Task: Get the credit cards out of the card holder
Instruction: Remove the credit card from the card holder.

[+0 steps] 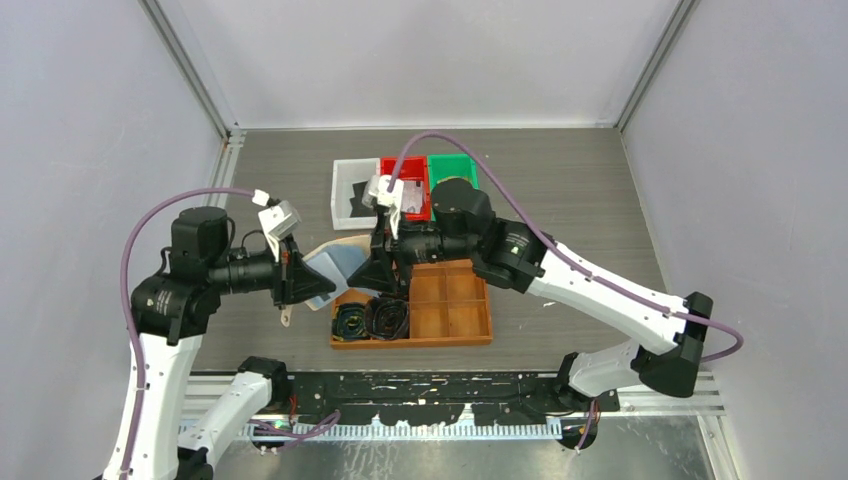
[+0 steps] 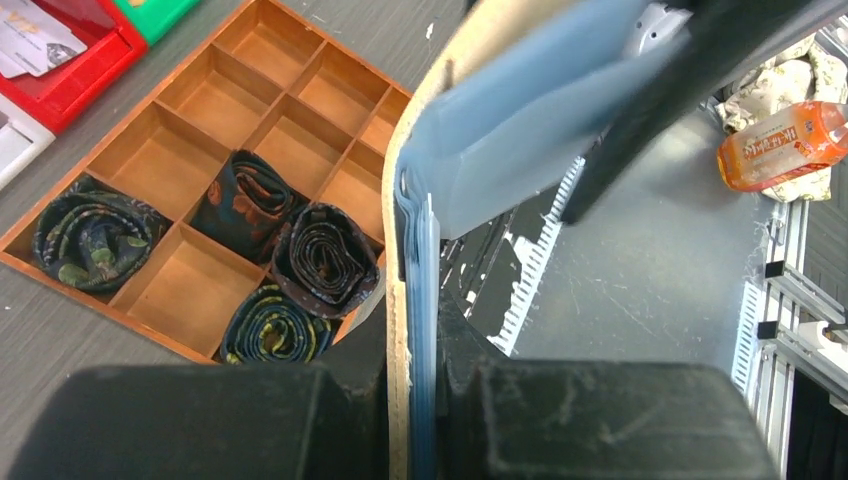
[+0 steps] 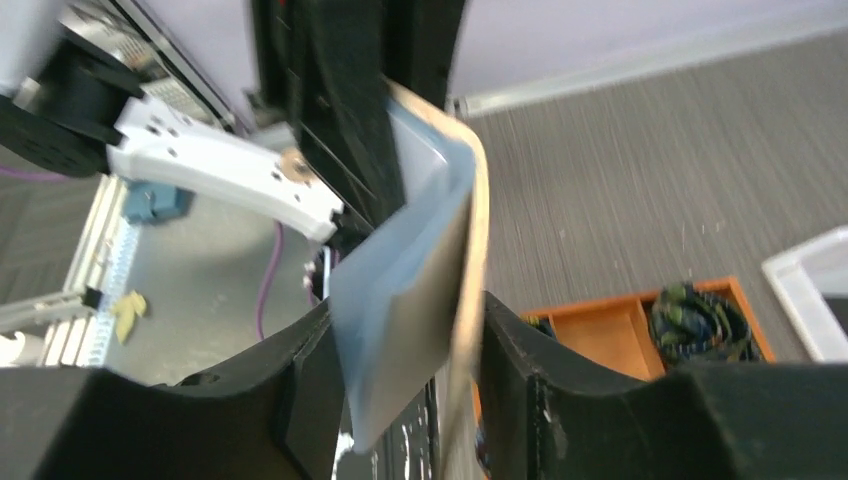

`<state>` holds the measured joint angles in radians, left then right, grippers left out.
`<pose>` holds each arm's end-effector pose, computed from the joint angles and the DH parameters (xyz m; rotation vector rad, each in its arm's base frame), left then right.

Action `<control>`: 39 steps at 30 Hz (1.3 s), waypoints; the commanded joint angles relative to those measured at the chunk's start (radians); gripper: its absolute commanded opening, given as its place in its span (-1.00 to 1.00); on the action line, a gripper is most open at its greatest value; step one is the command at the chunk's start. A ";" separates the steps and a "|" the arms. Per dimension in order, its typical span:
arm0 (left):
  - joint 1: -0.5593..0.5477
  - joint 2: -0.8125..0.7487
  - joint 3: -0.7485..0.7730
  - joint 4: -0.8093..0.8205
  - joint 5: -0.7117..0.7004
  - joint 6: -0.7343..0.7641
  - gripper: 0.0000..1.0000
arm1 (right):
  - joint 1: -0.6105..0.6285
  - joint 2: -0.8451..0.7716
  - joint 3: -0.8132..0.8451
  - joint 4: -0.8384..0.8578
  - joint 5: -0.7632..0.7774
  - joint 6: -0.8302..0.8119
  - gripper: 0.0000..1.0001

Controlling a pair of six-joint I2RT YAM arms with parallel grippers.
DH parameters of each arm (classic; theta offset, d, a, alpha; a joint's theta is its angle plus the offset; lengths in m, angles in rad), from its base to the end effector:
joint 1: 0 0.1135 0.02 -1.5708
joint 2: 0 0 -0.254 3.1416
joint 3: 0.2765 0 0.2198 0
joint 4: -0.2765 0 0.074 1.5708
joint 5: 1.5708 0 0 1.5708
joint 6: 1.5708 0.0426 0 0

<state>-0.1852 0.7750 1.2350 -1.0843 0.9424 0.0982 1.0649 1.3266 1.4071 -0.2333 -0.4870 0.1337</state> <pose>0.0740 -0.0489 0.3810 0.8060 1.9229 -1.0718 0.1158 0.2501 0.4198 -1.1813 1.4742 1.2730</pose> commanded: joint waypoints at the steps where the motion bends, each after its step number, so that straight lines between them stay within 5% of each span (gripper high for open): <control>1: 0.001 0.003 0.059 -0.043 0.032 0.074 -0.93 | 0.000 0.026 0.071 -0.129 0.051 -0.087 0.02; 5: 0.001 0.017 0.078 -0.084 0.048 0.120 -0.92 | 0.000 0.035 0.095 -0.141 0.121 -0.094 -0.29; 8: 0.001 0.026 0.091 -0.117 0.046 0.159 -0.84 | 0.000 0.026 0.099 -0.110 0.183 -0.065 -0.93; 9: 0.001 0.027 0.092 -0.115 0.044 0.162 -0.71 | 0.000 0.020 0.097 -0.101 0.186 -0.058 -0.98; 13: 0.001 0.005 0.057 -0.039 0.026 0.077 0.50 | 0.001 -0.020 0.053 -0.004 0.092 -0.012 -0.99; 15: 0.001 -0.033 0.015 0.059 0.023 -0.014 0.67 | 0.000 -0.053 0.009 0.068 0.086 0.022 -0.99; 20: 0.000 -0.165 -0.115 0.341 0.025 -0.249 0.63 | -0.001 -0.150 -0.108 0.221 0.113 0.104 -0.99; 26: 0.002 -0.199 -0.152 0.492 0.034 -0.423 0.04 | -0.001 -0.236 -0.213 0.354 0.162 0.207 -0.99; 39: 0.001 -0.207 -0.147 0.709 0.091 -0.694 0.04 | -0.001 -0.255 -0.247 0.409 0.179 0.316 -0.99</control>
<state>-0.1852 0.5758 1.0828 -0.5190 1.0069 -0.4770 1.0649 1.0977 1.1519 0.0677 -0.3355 0.3988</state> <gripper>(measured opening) 0.526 0.124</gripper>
